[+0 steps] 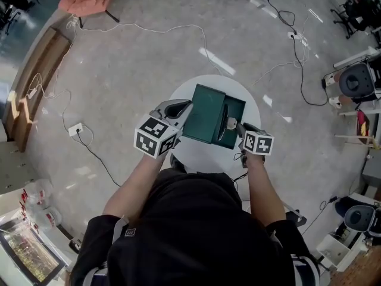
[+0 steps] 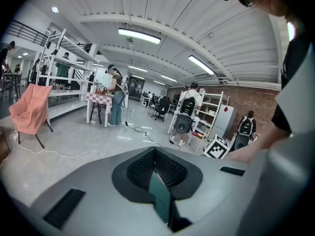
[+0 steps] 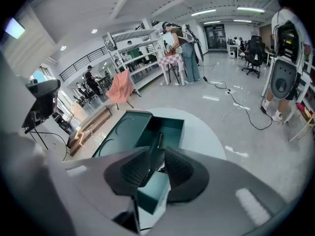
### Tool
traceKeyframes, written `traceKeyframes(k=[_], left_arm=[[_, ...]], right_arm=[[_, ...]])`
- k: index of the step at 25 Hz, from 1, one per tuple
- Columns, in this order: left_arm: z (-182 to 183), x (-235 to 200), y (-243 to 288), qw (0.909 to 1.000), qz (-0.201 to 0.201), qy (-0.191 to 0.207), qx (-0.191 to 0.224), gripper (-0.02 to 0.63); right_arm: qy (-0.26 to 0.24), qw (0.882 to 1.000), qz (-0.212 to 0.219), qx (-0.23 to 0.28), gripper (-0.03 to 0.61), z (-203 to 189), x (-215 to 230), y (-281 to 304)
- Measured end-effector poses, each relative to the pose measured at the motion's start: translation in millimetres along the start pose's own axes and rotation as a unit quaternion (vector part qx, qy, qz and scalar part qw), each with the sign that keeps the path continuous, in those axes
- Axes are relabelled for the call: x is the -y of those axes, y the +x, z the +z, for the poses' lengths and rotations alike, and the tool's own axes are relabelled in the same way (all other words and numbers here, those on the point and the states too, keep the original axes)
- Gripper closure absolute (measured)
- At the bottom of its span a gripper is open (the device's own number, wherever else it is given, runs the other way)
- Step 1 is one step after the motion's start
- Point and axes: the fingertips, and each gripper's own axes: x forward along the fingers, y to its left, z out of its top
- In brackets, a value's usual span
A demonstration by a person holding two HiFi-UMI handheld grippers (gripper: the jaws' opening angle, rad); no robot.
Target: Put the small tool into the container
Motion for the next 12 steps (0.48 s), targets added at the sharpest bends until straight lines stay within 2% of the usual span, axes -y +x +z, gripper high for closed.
traceKeyframes(k=[7, 12], left_arm=[[17.4, -1.9, -23.3, 0.9992, -0.012, 0.017, 0.035, 0.607], [47.9, 4.6, -33.7, 0.9962, -0.042, 0.046, 0.062, 0.607]], right_arm=[[0.013, 0.996, 0.001, 0.087, 0.476, 32.3, -25.2, -39.9], [0.01, 0.986, 0.002, 0.168, 0.479, 72.5, -49.7, -84.7]])
